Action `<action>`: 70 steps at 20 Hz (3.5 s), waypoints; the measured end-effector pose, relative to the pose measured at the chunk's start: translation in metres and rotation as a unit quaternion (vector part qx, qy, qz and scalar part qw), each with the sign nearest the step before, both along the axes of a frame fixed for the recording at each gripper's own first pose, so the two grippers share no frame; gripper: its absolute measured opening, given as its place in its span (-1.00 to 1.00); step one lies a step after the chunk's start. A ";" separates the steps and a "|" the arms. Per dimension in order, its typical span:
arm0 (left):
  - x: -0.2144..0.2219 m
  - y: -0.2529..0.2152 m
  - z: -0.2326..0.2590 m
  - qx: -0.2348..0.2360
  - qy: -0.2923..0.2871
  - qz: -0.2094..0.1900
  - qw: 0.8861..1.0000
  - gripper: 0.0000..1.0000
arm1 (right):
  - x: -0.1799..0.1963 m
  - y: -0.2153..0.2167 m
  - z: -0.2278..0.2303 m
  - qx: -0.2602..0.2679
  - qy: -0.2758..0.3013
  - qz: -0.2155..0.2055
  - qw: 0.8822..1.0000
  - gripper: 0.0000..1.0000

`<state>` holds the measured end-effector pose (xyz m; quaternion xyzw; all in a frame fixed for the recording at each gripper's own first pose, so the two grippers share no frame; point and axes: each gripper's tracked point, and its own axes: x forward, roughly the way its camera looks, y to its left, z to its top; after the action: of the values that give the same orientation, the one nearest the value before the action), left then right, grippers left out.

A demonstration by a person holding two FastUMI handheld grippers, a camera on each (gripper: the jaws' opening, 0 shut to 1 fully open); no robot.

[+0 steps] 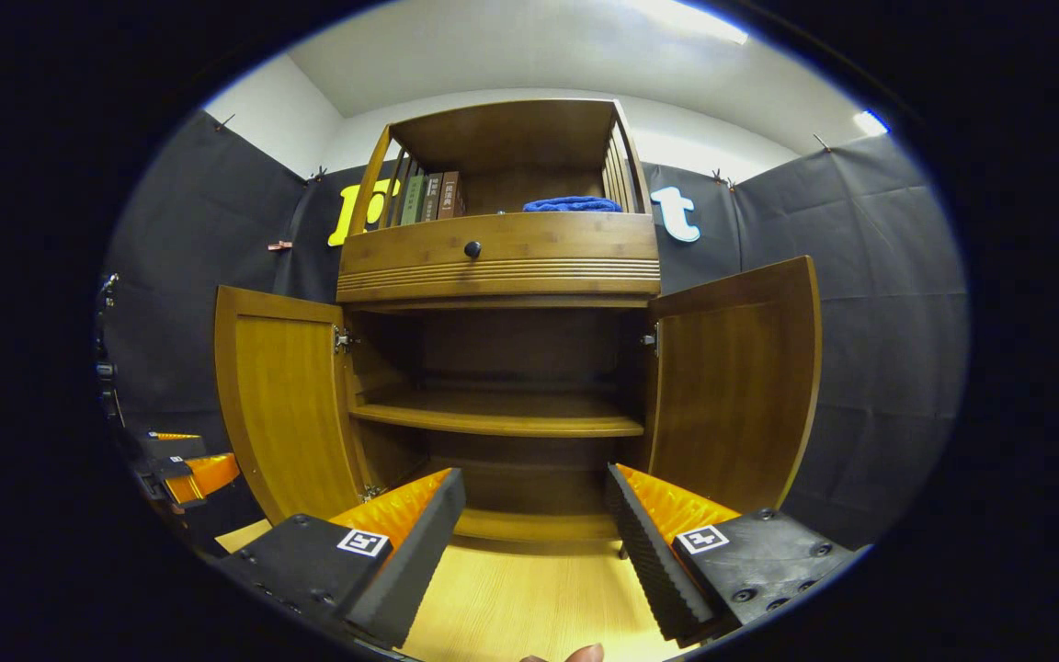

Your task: Open the right door of the double-door shoe cabinet with the right hand, and open the left door with the left hand.

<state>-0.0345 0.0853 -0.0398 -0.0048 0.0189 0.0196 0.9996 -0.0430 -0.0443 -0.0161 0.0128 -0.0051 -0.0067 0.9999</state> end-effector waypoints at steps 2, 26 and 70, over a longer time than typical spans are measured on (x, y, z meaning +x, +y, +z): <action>0.001 -0.014 0.004 0.003 -0.005 -0.009 1.000 0.90 | -0.001 -0.004 0.001 -0.001 -0.001 -0.004 1.000 0.95; 0.019 -0.067 0.019 -0.009 -0.018 -0.053 0.998 0.89 | 0.004 -0.005 0.011 -0.005 -0.016 -0.014 1.000 0.95; 0.019 -0.072 0.021 -0.001 -0.020 -0.057 0.998 0.89 | 0.001 -0.005 0.015 -0.002 -0.018 -0.016 1.000 0.92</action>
<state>-0.0153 0.0135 -0.0184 -0.0053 -0.0004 -0.0376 0.9993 -0.0424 -0.0498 -0.0010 0.0110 -0.0230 -0.0225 0.9994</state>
